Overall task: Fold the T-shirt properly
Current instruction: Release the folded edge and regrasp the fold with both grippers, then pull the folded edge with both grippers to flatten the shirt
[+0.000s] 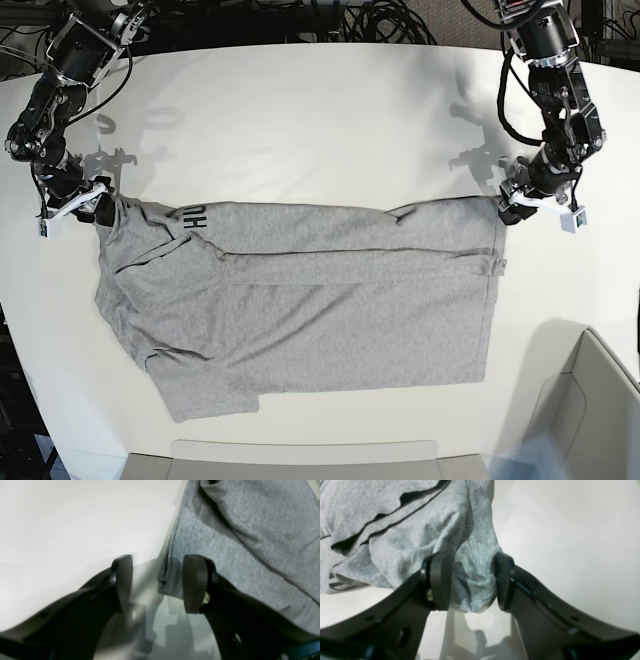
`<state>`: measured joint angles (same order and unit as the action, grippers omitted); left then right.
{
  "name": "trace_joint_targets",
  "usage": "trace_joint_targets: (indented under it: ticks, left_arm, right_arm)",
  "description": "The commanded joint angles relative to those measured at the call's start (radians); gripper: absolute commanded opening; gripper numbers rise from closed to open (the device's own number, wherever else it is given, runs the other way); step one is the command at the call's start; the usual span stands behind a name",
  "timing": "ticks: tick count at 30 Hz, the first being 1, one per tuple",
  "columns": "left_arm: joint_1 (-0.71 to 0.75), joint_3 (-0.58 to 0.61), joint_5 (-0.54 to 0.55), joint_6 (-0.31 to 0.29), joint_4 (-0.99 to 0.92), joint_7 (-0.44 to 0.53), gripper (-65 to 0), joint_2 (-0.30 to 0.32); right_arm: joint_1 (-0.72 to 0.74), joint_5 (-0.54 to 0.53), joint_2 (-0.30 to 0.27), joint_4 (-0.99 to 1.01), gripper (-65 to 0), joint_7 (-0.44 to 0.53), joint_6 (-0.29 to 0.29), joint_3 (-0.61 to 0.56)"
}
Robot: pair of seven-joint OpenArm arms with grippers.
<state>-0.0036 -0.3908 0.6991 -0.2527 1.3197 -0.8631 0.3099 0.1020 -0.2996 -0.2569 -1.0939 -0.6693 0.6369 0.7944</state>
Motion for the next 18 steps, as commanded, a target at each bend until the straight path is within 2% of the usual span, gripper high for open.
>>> trace_joint_targets:
  ticks: [1, 7, 10, 12, 15, 18]
  left_arm:
    - [-0.008, 0.019, -0.015, 0.005, 0.007, -0.012, -32.2, 0.01]
    - [-0.009, 0.149, -0.012, 0.005, 0.007, -0.003, -32.2, 0.005]
    - [-0.009, 0.143, -0.019, 0.005, 0.005, -0.002, -32.2, -0.022]
    - [-0.009, 0.141, -0.019, 0.005, 0.005, -0.002, -34.1, -0.022]
    - [-0.009, 0.14, -0.019, 0.005, 0.005, -0.002, -43.9, -0.022]
    - [-0.009, 0.137, -0.019, 0.005, 0.005, -0.002, -60.5, -0.021]
  right_arm:
    - [0.012, 0.003, -0.014, -0.015, -37.1, -0.01, 0.011, 0.0]
    - [0.012, 0.004, -0.012, -0.015, -37.1, -0.01, 0.011, -0.002]
    - [0.011, 0.004, -0.012, -0.015, -37.5, -0.01, 0.011, -0.002]
    - [0.009, 0.006, -0.015, -0.015, -41.0, -0.01, 0.011, -0.003]
    - [0.006, 0.006, -0.02, -0.015, -52.1, -0.01, 0.011, -0.033]
    - [0.005, 0.006, -0.029, -0.016, -65.0, -0.01, 0.008, -0.051]
